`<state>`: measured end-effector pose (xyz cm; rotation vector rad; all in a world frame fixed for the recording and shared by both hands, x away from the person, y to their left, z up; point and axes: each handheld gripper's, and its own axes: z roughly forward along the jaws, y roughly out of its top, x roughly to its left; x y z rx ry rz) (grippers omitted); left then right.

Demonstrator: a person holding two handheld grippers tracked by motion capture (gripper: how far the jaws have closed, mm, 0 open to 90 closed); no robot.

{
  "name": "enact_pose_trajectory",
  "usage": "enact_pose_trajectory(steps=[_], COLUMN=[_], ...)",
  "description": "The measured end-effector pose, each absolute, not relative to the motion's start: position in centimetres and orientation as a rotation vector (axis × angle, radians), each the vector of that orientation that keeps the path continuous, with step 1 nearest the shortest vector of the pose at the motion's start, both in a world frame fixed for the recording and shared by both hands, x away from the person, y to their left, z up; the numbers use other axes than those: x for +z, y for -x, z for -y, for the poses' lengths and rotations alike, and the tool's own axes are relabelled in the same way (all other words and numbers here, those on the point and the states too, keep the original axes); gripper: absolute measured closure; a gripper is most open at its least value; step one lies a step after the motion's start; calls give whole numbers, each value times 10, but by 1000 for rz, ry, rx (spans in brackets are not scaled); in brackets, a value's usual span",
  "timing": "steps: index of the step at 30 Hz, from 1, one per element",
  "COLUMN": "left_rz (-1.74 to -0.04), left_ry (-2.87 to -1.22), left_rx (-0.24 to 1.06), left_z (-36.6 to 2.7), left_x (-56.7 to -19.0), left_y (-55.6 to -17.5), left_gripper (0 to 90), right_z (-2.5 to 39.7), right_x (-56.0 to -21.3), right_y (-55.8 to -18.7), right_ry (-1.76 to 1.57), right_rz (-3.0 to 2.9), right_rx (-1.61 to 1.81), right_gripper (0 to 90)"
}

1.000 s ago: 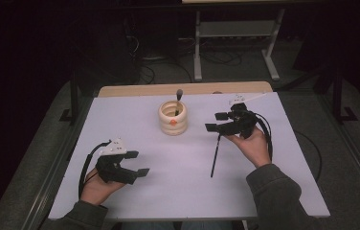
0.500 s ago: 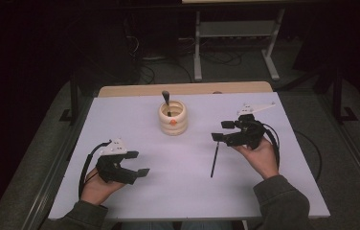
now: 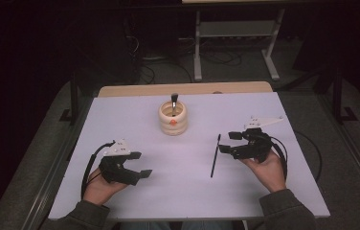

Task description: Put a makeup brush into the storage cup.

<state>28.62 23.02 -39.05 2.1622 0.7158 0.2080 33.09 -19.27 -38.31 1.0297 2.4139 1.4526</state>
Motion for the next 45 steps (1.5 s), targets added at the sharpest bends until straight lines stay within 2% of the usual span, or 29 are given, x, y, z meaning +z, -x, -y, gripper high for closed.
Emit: enact_pose_trajectory(steps=[18,30,45], left_rz=[-708,-672,-673], left_ry=[-2169,-2189,-2234], left_rx=[182,187,148], left_z=[-220,-196,-164], left_x=[-390,-373,-372], left_y=[-288,-294,-307], left_gripper=[250,279,300], right_z=[207,217,218], right_x=[-394,-392,-394], right_y=[-321,-319,-319], right_ry=[-1070,-1067,-1070], right_rz=[-2415,-2386,-2393], right_rx=[1396,1377,1357], right_gripper=[281,282,282])
